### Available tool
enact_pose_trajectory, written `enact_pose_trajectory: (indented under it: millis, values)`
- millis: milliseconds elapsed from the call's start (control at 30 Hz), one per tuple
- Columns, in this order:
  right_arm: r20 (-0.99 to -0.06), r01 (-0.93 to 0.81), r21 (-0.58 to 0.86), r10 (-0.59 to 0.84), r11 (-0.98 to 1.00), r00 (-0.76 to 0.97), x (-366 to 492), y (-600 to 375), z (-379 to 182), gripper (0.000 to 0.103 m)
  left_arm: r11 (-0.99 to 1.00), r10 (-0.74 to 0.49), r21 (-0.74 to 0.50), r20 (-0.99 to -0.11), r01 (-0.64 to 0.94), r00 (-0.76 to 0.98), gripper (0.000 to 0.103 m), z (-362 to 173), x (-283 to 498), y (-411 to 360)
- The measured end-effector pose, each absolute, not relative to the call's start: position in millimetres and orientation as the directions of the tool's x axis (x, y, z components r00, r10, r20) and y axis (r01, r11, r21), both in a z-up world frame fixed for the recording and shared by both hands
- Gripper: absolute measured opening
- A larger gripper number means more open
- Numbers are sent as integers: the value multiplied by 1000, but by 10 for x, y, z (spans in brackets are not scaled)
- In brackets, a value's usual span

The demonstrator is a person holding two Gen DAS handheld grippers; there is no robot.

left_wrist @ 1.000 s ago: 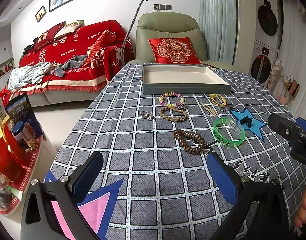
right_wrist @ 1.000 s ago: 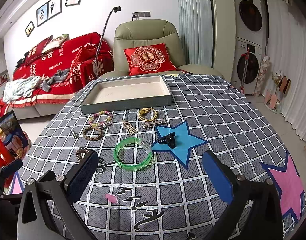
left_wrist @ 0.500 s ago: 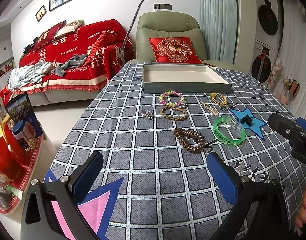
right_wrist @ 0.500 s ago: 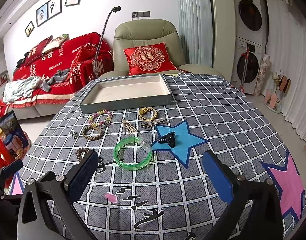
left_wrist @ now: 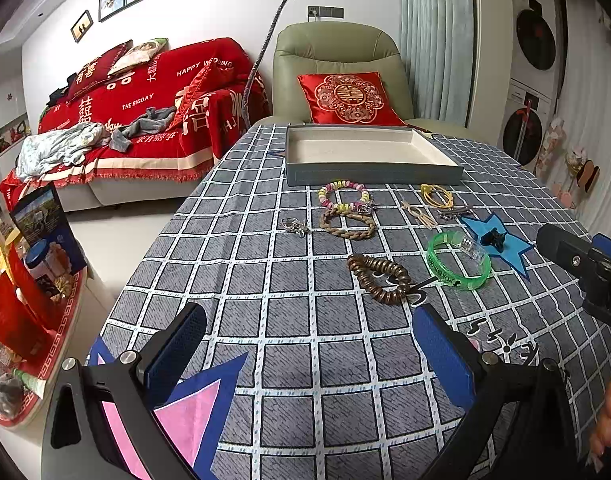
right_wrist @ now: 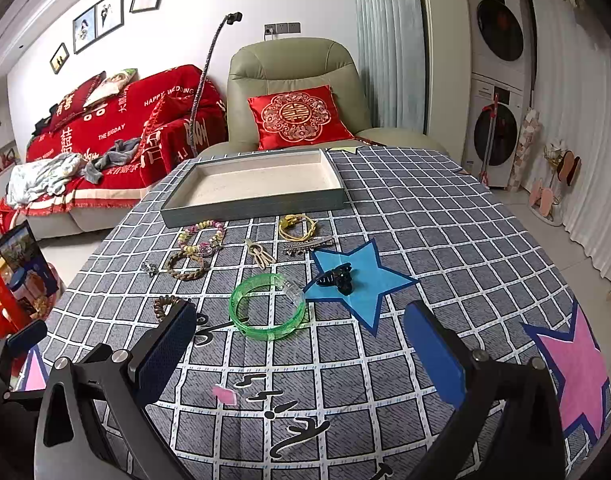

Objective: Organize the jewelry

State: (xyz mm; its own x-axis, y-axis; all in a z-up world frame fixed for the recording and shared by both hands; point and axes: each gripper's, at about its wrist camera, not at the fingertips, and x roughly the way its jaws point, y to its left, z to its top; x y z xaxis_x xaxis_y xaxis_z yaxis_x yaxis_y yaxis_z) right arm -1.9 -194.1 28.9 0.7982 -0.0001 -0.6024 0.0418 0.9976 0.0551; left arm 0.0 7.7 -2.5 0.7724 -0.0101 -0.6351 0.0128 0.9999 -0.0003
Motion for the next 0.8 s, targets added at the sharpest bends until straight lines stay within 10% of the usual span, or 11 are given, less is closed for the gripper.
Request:
enact_pose_trajectory:
  millis: [800]
  values:
    - [-601, 39, 59, 4, 997, 800, -25, -1915, 294, 103, 1000, -11, -1, -640, 13, 768, 103, -61, -1, 73]
